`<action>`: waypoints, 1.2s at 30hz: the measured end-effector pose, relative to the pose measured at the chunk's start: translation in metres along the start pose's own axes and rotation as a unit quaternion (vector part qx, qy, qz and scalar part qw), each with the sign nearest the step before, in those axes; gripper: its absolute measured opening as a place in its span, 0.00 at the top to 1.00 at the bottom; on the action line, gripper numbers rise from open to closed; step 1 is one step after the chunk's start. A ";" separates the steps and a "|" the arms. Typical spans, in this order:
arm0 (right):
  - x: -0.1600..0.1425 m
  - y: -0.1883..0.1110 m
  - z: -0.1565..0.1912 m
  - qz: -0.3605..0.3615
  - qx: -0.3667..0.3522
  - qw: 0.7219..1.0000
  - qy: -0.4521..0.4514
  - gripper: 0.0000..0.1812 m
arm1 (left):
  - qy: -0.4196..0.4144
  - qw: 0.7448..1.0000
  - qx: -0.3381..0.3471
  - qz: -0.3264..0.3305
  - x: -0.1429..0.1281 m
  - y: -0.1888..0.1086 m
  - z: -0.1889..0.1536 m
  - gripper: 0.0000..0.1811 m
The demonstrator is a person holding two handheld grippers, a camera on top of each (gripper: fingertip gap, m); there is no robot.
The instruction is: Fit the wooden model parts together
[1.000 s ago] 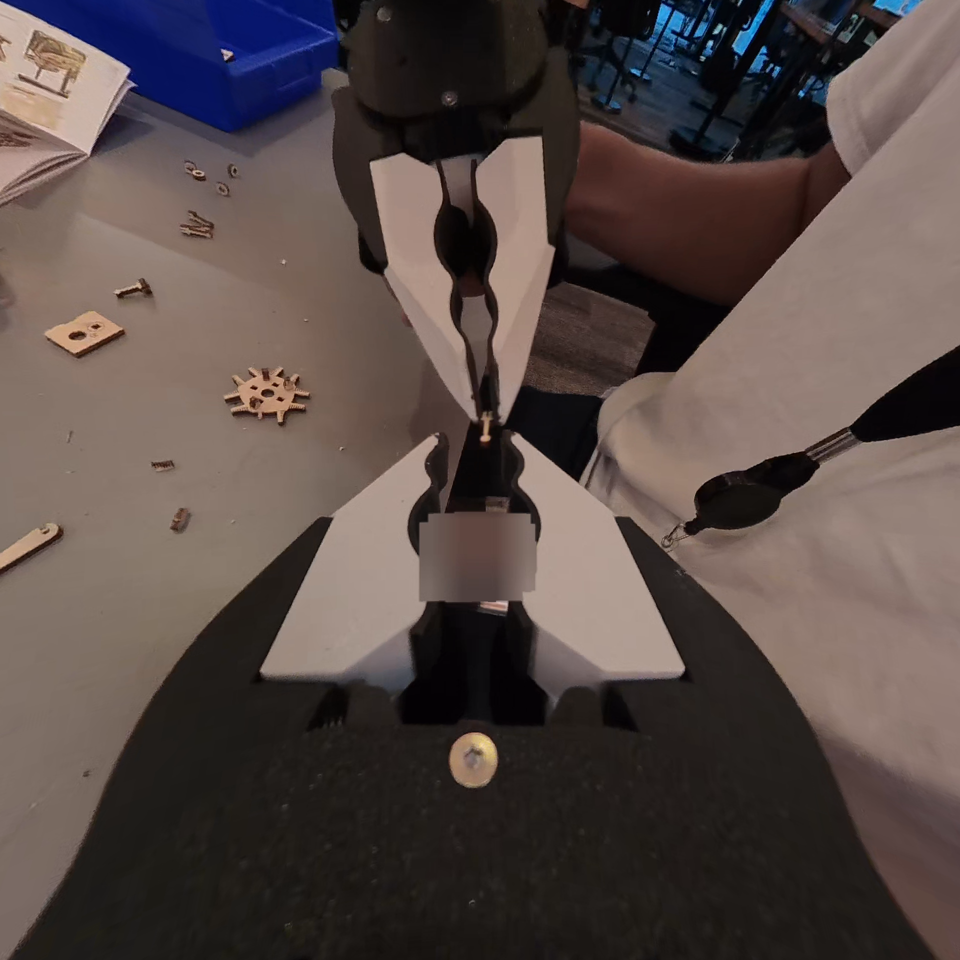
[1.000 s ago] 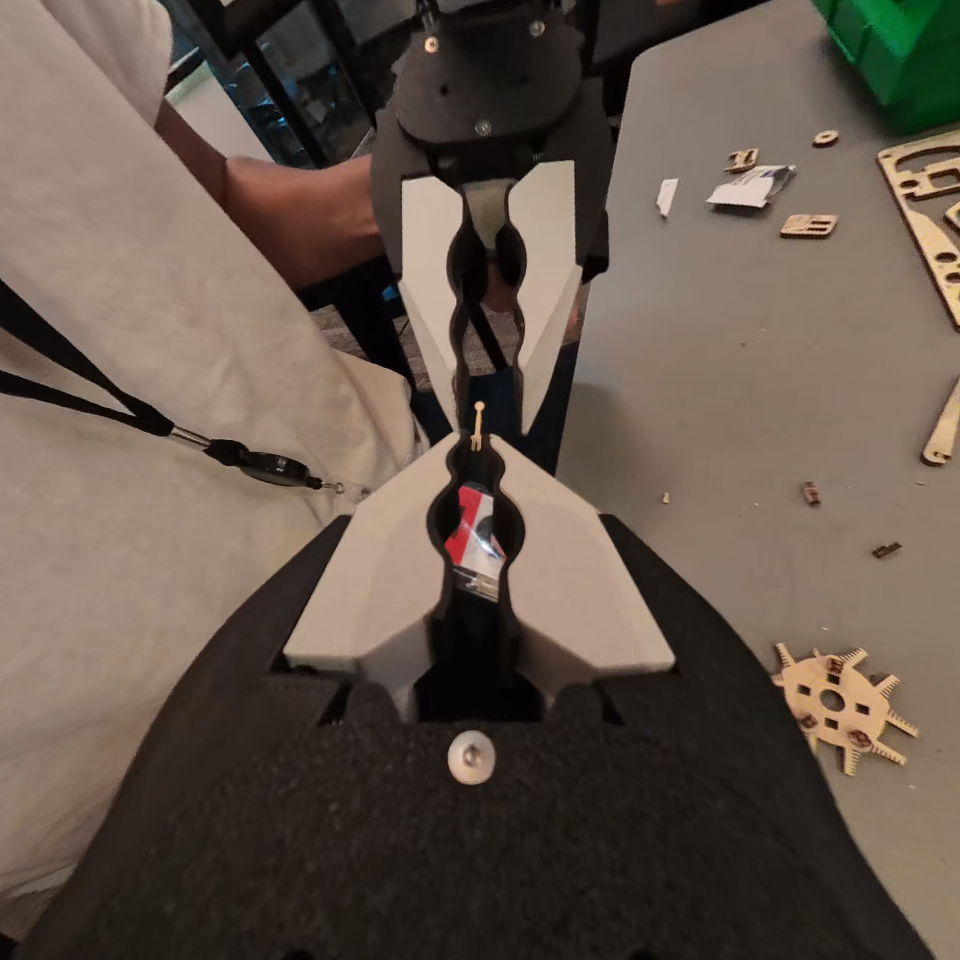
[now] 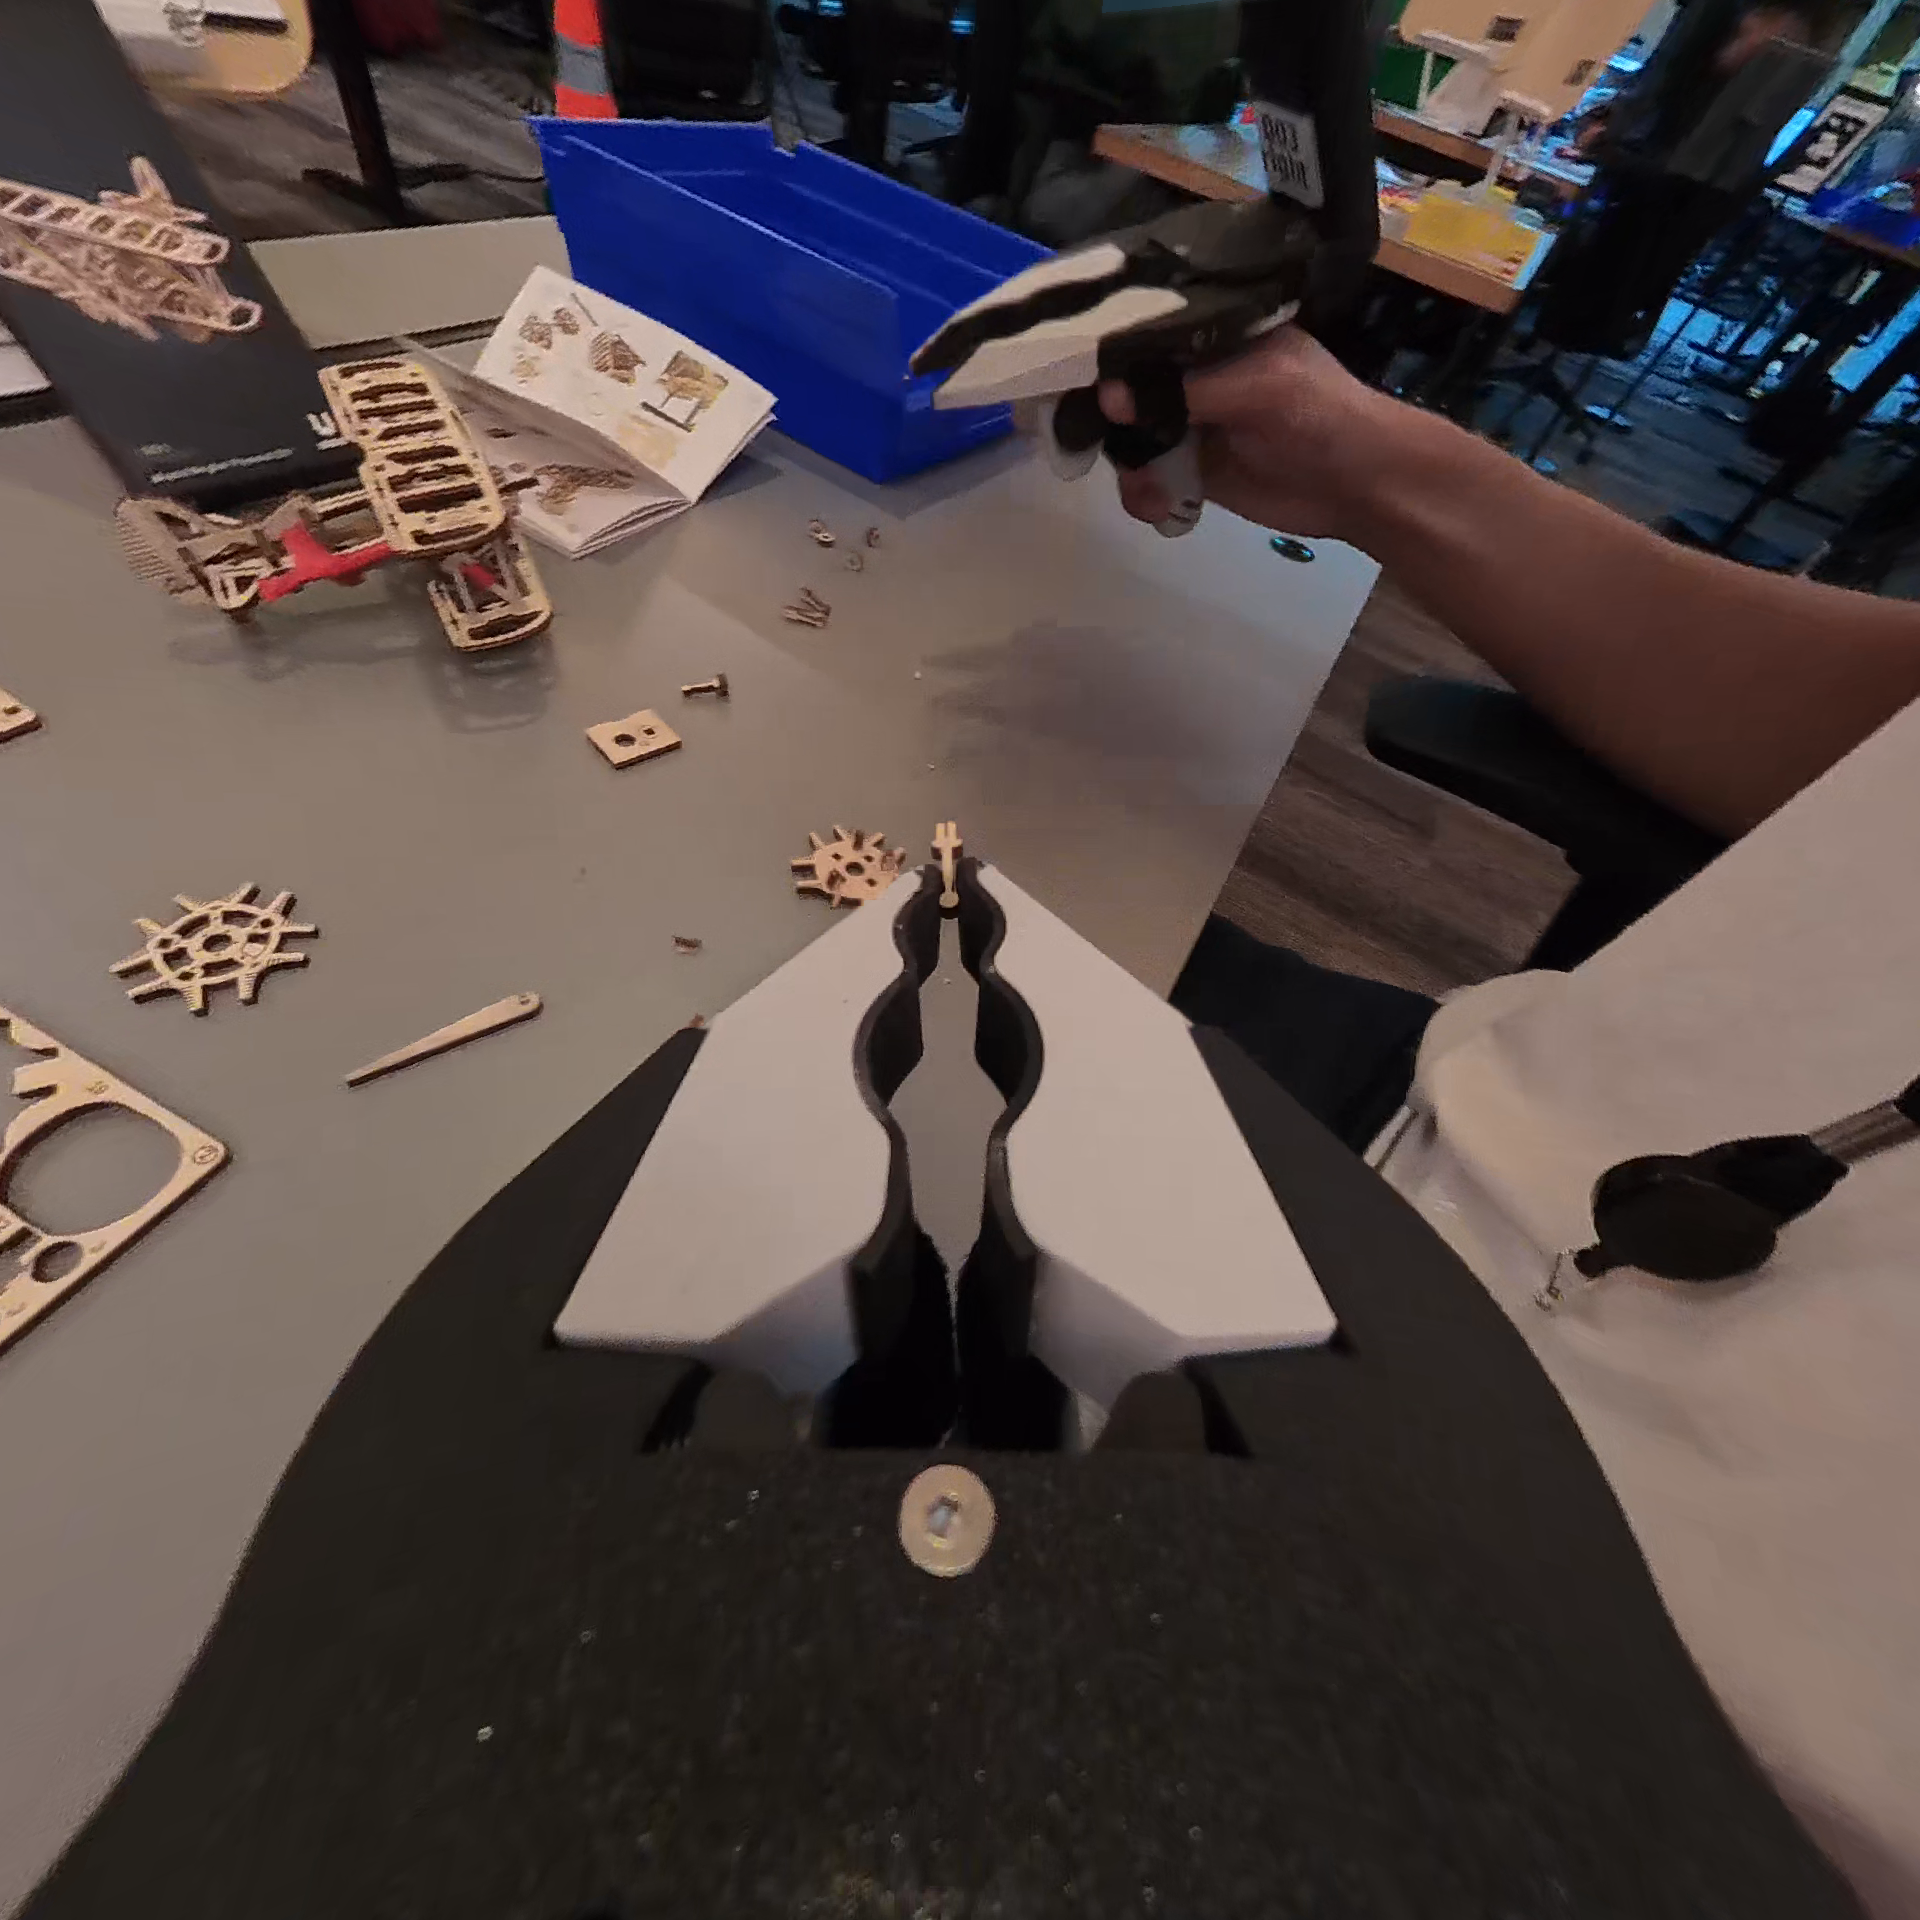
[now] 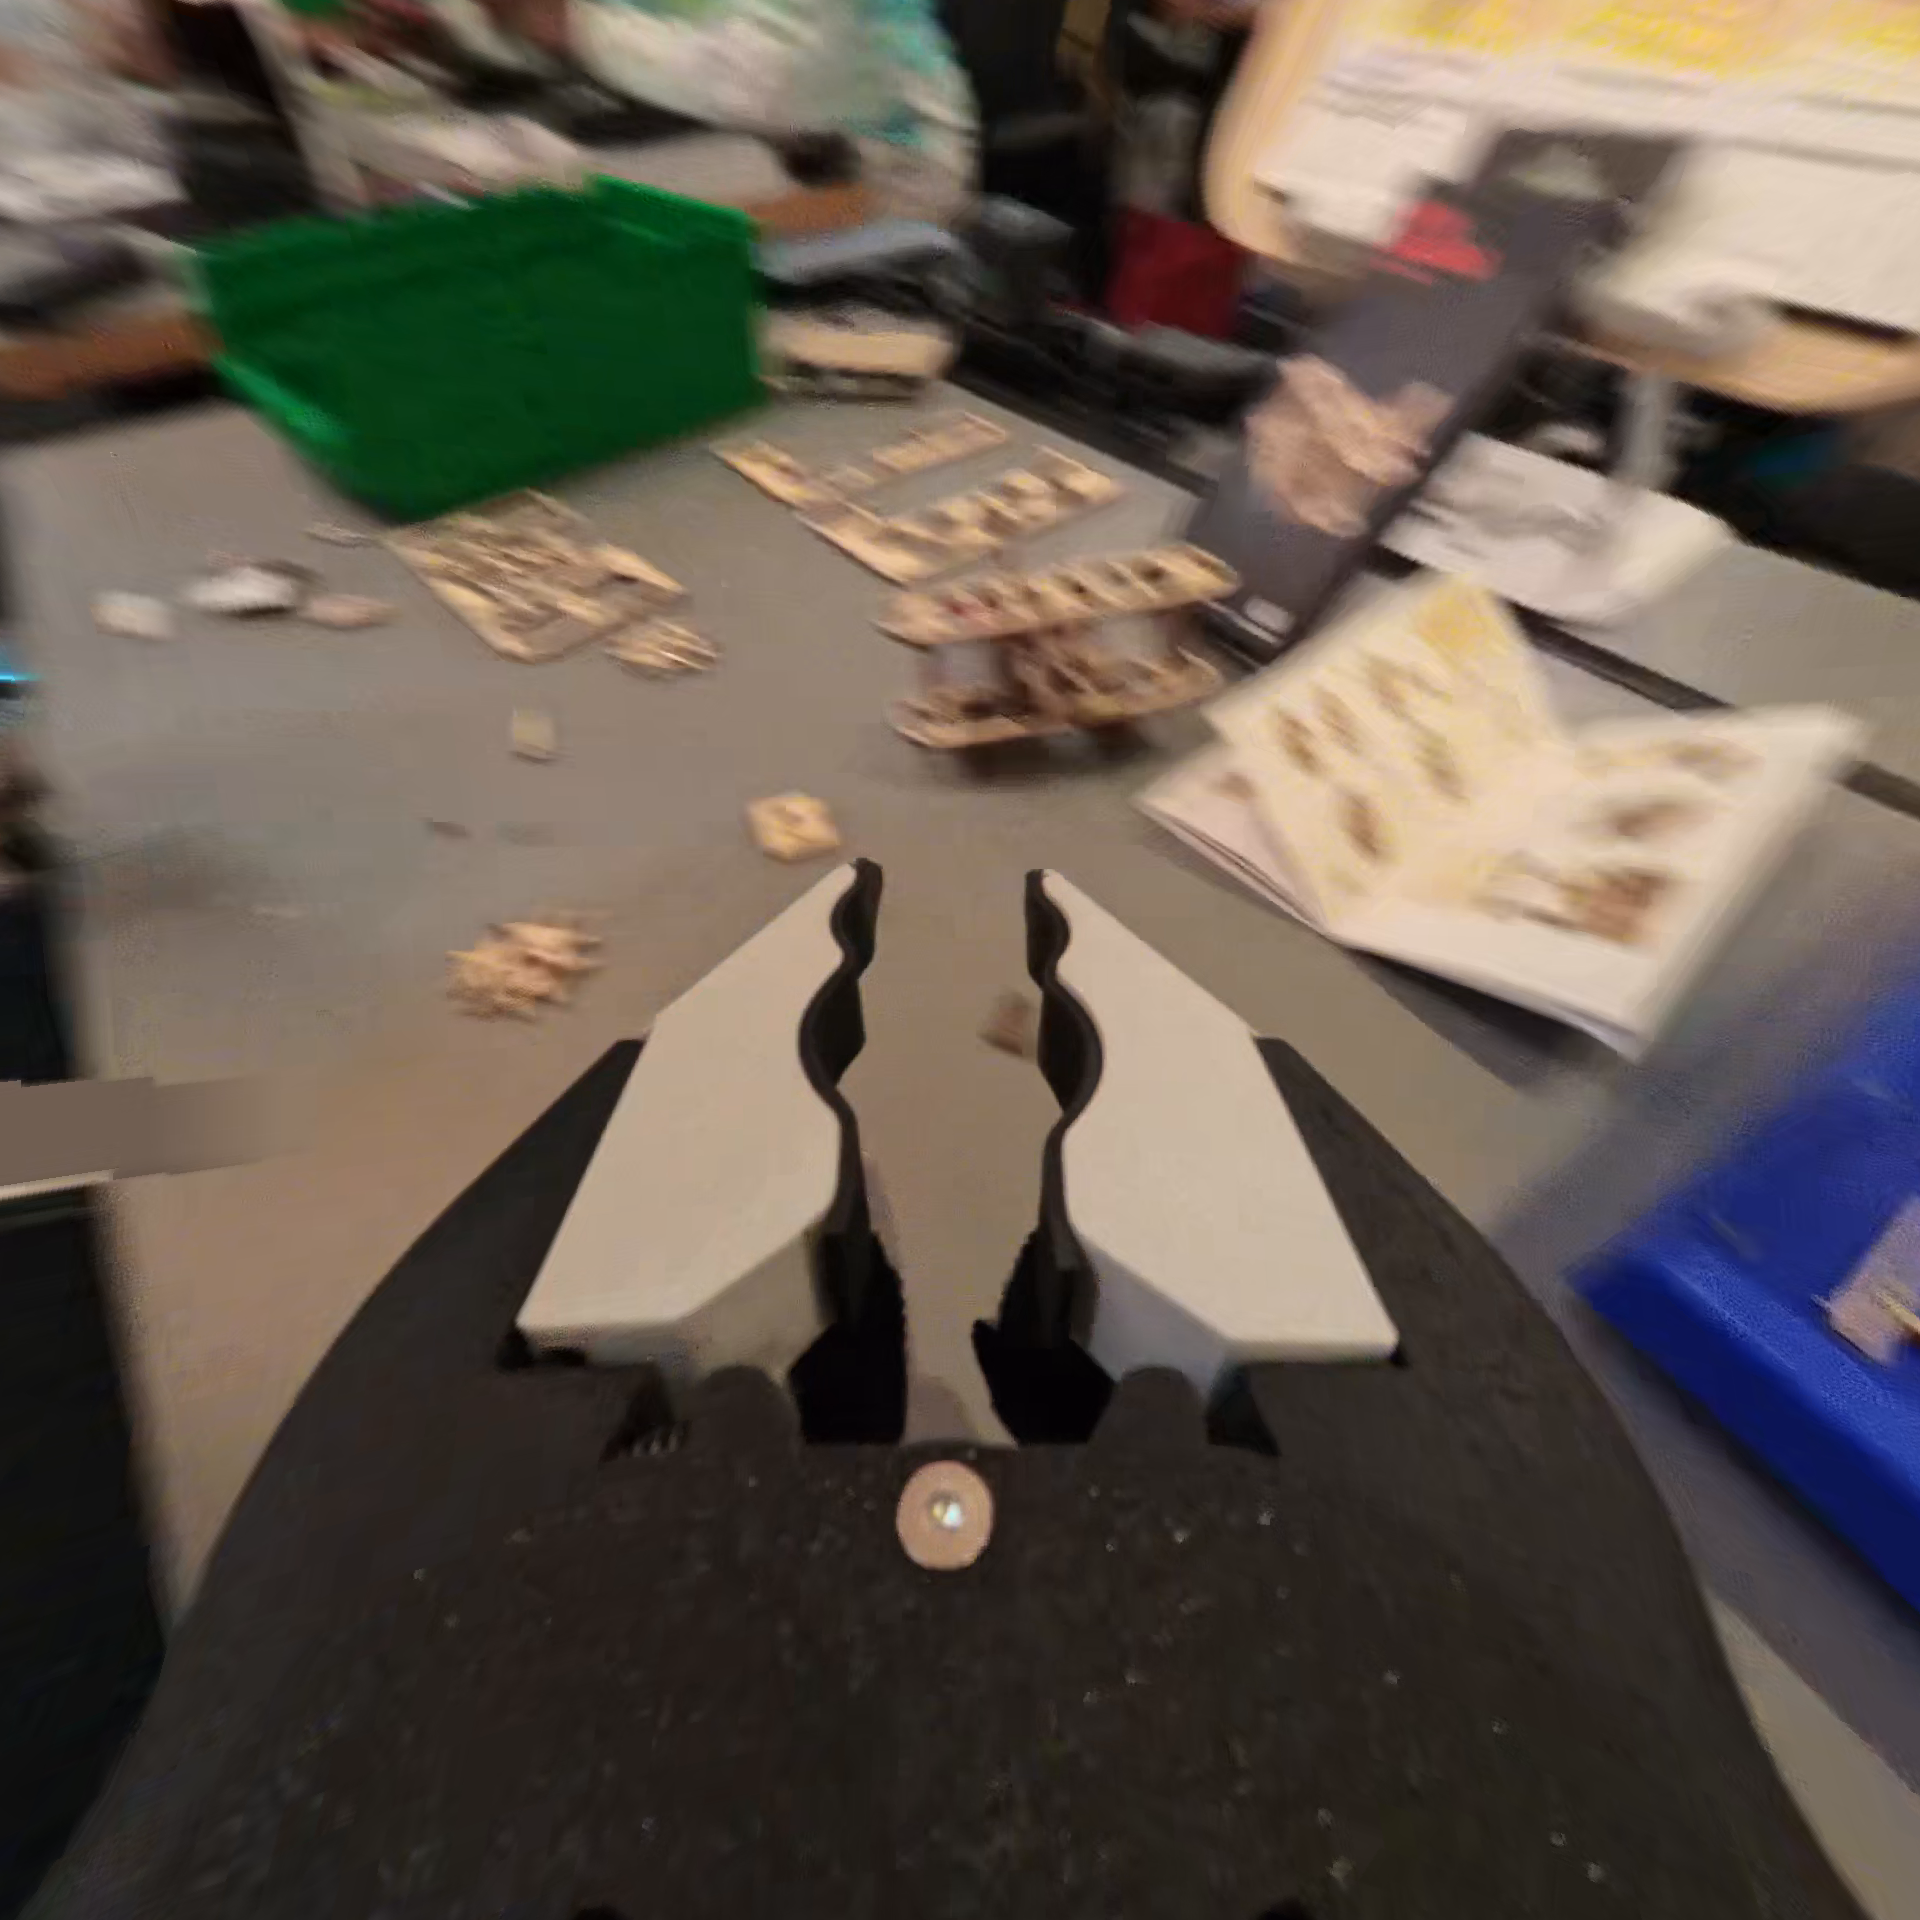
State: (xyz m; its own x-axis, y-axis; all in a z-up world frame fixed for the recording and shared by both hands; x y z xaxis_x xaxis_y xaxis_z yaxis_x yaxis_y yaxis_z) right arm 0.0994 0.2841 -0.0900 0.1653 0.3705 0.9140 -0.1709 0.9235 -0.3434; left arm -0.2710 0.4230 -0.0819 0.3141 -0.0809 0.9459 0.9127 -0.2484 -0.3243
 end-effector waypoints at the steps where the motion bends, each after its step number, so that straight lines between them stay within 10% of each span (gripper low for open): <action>1: -0.007 -0.004 -0.017 0.014 -0.034 0.999 0.001 0.80 | -0.008 1.000 0.002 0.001 0.001 0.002 0.003 1.00; 13: -0.048 0.010 -0.086 0.087 -0.135 0.987 0.025 0.85 | -0.048 0.997 -0.060 0.008 0.000 0.044 0.045 1.00; 20: -0.042 0.031 -0.056 0.133 -0.195 0.964 0.123 0.86 | -0.054 0.997 -0.030 0.047 -0.015 0.045 0.058 1.00; 28: -0.018 0.032 -0.049 0.282 -0.092 0.941 -0.163 0.86 | -0.055 0.996 -0.030 0.064 -0.024 0.042 0.067 1.00; 36: -0.020 0.055 -0.063 0.419 0.056 0.853 -0.305 0.82 | -0.074 0.996 -0.040 0.042 -0.019 0.039 0.068 1.00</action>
State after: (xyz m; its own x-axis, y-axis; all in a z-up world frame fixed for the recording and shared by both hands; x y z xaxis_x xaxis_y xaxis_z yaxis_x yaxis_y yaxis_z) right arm 0.1480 0.3338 -0.1407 -0.5918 0.7438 0.3108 -0.0782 0.3307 -0.9405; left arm -0.2240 0.4803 -0.1128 0.4297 0.0376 0.9022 0.8595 -0.3232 -0.3959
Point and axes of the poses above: each gripper's, where its closed fingertips meet, y out along the fingers, x out of its top, z = x × y across the jaws, the point moved 9 cm from there along -y, back along the fingers, and after that the axes turned 12 degrees about y, right-handed, at the moved point
